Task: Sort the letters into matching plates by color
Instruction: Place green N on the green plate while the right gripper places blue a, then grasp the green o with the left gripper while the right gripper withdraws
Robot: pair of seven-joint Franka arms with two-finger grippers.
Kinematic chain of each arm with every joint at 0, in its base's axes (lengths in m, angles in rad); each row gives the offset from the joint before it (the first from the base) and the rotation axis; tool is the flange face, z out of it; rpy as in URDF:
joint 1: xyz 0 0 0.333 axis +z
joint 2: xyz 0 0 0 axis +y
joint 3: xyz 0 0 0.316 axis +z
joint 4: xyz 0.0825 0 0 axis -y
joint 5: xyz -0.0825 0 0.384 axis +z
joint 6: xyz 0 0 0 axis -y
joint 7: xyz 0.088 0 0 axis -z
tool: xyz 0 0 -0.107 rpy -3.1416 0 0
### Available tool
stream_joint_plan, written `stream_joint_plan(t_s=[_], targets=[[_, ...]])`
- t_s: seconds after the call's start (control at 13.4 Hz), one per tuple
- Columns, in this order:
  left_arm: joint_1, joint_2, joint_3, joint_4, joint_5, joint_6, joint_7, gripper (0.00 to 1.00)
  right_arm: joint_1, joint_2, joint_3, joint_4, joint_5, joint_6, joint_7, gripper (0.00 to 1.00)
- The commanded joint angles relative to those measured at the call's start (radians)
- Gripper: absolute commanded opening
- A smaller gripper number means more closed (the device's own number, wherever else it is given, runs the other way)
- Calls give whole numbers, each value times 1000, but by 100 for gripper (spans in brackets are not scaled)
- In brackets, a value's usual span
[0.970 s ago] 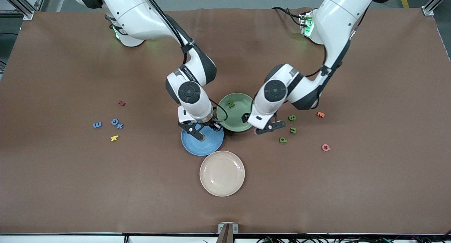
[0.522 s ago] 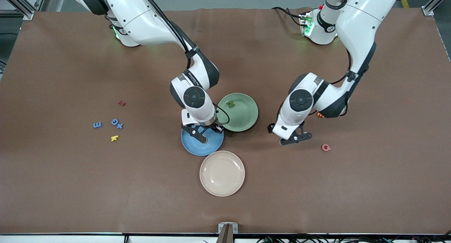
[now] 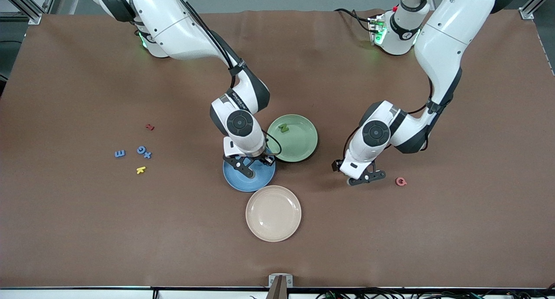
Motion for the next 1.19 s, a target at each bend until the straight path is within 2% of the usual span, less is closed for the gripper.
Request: stream_joint_plan(t_s=[0.0,0.07,0.15,0.22,0.3,0.37,0.82,1.12], targets=[[3,21,-5,35,19,2,3,90,9,20,-9,34,-19,-8,28,2],[3,30,-3,44,21,2,3,88,8,20,-7,34,-17,-8,28,4],[3,38,-3,54,38,2,2,85,8,20,-9,34,-17,-10,28,15],[3,43,-3,55,45,2,0,82,8,20,-7,34,-16,-8,30,39],[3,46,-3,63,47,4,0,78,9,21,-9,34,-17,-5,35,86],[3,52,-3,69,47,7,0,75,15,23,-10,34,-25,-4,45,100],[1,64,-3,72,55,25,0,56,5,14,-9,36,-49,-8,33,100],[3,64,-3,72,55,27,2,35,-50,-29,-7,25,-69,-54,-105,100]])
